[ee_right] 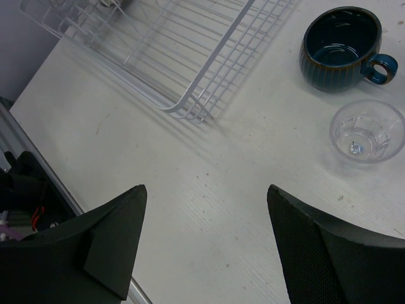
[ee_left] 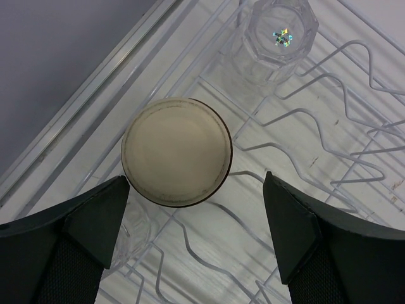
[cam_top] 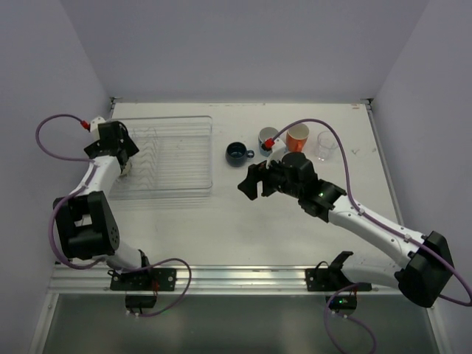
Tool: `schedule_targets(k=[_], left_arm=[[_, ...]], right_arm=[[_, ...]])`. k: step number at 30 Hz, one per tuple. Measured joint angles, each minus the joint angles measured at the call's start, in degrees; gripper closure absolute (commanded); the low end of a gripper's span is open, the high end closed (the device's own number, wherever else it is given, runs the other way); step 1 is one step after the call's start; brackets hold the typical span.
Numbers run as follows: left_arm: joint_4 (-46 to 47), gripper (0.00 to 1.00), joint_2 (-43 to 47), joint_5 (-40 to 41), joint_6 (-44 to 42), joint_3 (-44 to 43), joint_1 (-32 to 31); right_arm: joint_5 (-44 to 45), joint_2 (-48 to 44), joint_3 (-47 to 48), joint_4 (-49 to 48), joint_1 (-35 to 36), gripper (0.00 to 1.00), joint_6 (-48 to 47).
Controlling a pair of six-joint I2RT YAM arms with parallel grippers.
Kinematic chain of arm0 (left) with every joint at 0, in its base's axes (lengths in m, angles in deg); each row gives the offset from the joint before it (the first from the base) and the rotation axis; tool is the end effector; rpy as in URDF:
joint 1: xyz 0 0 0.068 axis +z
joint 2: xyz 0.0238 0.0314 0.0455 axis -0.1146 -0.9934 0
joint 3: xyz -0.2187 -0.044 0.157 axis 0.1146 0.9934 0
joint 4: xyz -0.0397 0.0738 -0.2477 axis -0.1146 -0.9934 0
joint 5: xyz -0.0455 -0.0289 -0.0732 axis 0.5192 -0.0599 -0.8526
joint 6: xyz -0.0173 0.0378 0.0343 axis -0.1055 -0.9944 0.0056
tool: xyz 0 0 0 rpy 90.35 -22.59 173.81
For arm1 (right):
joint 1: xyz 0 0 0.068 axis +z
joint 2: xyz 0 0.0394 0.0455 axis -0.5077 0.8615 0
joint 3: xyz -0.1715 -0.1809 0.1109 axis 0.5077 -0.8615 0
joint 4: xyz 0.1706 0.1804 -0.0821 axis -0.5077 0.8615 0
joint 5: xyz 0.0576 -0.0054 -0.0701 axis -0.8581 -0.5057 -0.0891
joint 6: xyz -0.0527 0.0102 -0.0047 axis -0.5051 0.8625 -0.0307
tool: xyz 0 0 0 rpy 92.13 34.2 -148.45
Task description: Unload the cups from the dish rack
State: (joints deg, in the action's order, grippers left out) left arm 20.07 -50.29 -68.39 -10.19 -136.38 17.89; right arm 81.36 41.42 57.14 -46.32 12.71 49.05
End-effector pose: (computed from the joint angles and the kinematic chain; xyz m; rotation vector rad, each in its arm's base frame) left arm 0.3195 0.0768 0.2402 -0.8927 2.0838 0.2902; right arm 0.1911 0.1855 0.2983 -0.4964 2.0028 0.8222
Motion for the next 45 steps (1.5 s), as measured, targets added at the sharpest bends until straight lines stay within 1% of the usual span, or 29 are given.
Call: schedule_targets(k=[5,10,13,18,20,22,24,25,26,27,29,30,33,36,38,45], left_arm=[[0.4,0.10,-2.1,0.5,-0.2,-0.9,0.0],[0.9,0.18,-2.6,1.2,-0.4,-0.9,0.2],[1.7,0.20,-2.7,1.4,-0.8,-0.9,0.2],[3.0,0.20,-4.0,1.8,-1.0,-1.8,0.2],[3.2,0.18,-4.7,2.0,-1.2,-2.2,0.2],[3.5,0.14,-5.1,2.3,-1.4,-2.4,0.2],[3.5,0.13,-5.5,2.8,-1.4,-2.4,0.2],[3.6,0.16,-5.7,3.2,-1.4,-2.4,0.2],[3.6,0.16,-5.8,3.3,-1.4,-2.4,0.2],[3.6,0.23,-5.8,3.4,-1.5,-2.4,0.2],[3.8,0.30,-5.9,3.5,-1.7,-2.4,0.2],[4.0,0.38,-5.9,3.5,-1.8,-2.4,0.2],[4.5,0.50,-5.9,3.5,-2.2,-2.4,0.2],[4.7,0.57,-5.2,3.2,-2.3,-2.0,0.2],[4.7,0.59,-3.8,2.8,-2.3,-1.5,0.2],[4.8,0.62,8.2,-1.5,-0.9,-0.3,0.3]], right_arm=[[-0.2,0.1,0.0,-0.2,0.0,0.21,0.0],[-0.3,0.3,0.0,-0.3,0.0,0.21,0.0],[-0.3,0.9,0.0,-0.3,0.0,0.21,0.0],[-0.4,1.3,0.0,-0.3,0.0,0.21,0.0],[-0.4,1.3,0.0,-0.3,0.0,0.21,0.0],[-0.4,1.3,0.0,-0.3,0.0,0.21,0.1],[-0.4,1.3,0.0,-0.3,0.0,0.21,0.1],[-0.4,1.3,0.0,-0.3,0.0,0.21,0.1],[-0.4,1.3,0.0,-0.3,0.0,0.21,0.1],[-0.4,1.3,0.0,-0.3,0.0,0.21,0.1],[-0.4,1.3,0.0,-0.3,0.0,0.21,0.2],[-0.4,1.3,0.0,-0.3,0.0,0.21,0.2],[-0.4,1.3,0.0,-0.3,0.0,0.21,0.2],[-0.4,1.3,0.0,-0.3,0.0,0.21,0.2],[-0.4,1.3,0.0,-0.3,0.0,0.21,0.2],[-0.6,1.3,0.0,-0.9,0.0,0.21,0.5]])
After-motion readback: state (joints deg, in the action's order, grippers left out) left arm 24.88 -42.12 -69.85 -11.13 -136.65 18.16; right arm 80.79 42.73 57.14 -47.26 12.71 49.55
